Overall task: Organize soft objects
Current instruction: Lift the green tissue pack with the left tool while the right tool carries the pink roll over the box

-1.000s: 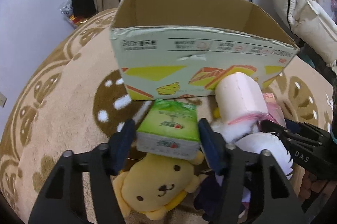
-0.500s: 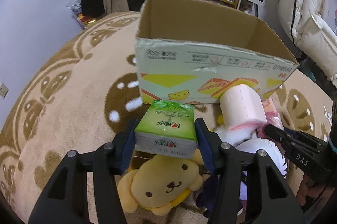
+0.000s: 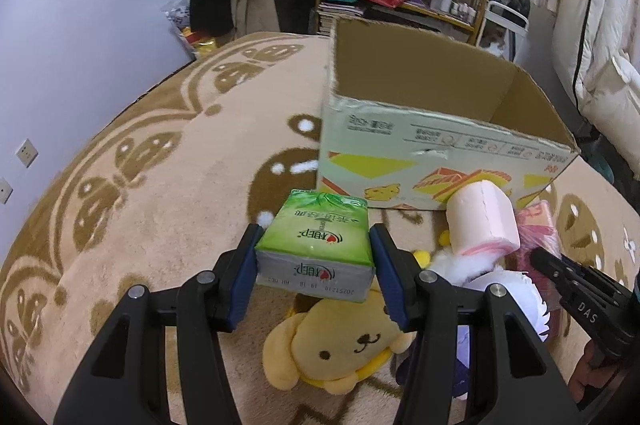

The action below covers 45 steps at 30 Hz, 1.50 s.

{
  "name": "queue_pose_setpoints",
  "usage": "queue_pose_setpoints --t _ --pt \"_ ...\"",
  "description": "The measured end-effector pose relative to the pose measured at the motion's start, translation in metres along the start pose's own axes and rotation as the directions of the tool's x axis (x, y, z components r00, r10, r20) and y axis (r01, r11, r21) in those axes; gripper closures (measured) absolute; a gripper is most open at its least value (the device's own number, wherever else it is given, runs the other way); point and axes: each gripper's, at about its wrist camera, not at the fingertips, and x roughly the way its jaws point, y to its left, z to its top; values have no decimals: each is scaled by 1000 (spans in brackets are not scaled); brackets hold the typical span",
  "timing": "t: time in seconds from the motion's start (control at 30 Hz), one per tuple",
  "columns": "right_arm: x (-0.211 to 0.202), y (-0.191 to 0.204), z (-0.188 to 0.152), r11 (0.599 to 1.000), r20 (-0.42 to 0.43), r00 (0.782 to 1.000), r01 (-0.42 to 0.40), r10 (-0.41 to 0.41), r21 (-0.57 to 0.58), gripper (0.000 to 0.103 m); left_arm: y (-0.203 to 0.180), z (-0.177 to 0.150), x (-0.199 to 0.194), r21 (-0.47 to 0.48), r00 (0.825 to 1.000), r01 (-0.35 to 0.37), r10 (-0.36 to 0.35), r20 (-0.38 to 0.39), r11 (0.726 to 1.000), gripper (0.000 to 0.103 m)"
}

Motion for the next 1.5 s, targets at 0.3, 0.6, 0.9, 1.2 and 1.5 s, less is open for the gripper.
queue_pose_setpoints --t 0.3,0.6,0.9,1.2,1.5 --pt "-30 10 1 1000 86 996 -24 25 -6 85 5 1 -26 8 996 -62 62 62 998 50" --pt "-58 27 8 997 147 988 -49 56 -57 85 4 14 -66 18 986 -83 80 144 996 50" --pt "-86 33 28 993 221 972 -54 77 -109 85 -13 39 -106 107 966 -130 101 237 986 50" --pt "-101 46 74 986 293 951 -51 96 -159 85 -18 83 -113 96 955 -124 92 281 988 50" --pt "-92 63 122 982 315 943 -55 111 -182 85 -20 128 -106 70 959 -49 27 283 996 50"
